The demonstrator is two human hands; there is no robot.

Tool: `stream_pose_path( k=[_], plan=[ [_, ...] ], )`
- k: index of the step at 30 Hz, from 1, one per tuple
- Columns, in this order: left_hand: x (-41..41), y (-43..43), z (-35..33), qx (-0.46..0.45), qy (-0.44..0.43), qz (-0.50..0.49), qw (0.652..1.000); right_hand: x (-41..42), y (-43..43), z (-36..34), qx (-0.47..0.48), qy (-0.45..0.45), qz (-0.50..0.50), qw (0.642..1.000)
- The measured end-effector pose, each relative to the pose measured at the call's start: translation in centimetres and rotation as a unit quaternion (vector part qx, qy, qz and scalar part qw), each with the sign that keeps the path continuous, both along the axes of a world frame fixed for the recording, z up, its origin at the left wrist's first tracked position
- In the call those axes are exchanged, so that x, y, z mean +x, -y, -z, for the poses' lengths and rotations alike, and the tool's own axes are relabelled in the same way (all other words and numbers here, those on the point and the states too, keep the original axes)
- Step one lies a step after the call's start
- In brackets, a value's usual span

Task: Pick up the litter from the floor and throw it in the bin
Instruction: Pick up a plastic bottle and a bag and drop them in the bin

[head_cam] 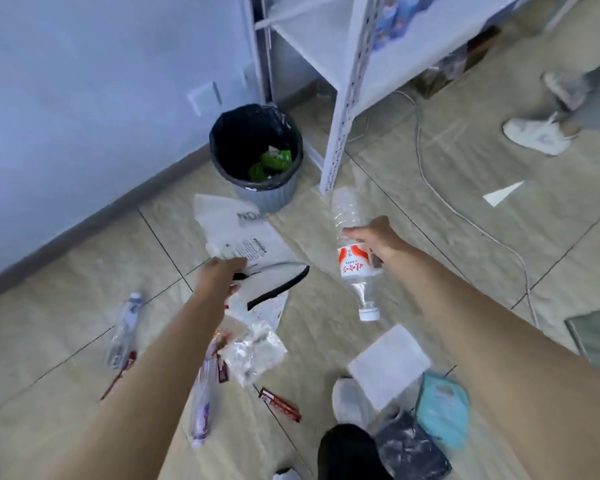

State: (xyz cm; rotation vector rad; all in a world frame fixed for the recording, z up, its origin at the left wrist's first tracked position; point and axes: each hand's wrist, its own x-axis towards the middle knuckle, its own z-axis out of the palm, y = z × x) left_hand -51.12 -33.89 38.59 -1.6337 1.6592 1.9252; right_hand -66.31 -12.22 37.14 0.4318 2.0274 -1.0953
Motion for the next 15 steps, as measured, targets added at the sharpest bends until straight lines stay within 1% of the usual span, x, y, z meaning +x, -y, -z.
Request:
stream_pose_path(
  k=[2,4,6,9,12,15],
  plan=[
    [-2.4,2.6,-1.5,-0.017,-0.001,0.015,1.000,-3.7,4.2,-1.5,-0.009,-0.026,-0.034,0.999],
    [-5.2,5.0,-1.6,-0.026,0.003,0.007,1.000,-7.9,8.2,-2.0,-0.017,-0.054,-0.073,0.996],
    [-8.0,6.8,-1.1,-0.037,0.014,0.009,0.999,-11.8,11.7,-1.5,-0.008,-0.074,-0.128,0.989],
    [-12.7,9.1,0.8,-0.037,0.032,0.007,0.999,-17.6,17.2,0.5,0.017,-0.071,-0.199,0.977],
    [-17.3,10.2,2.7,-0.009,0.041,-0.011,0.999,-21.8,21.2,2.5,0.053,-0.088,-0.266,0.959],
    [-21.7,10.6,4.2,0.031,0.044,-0.027,0.998,-25.1,24.2,4.7,0.077,-0.094,-0.307,0.944]
  ],
)
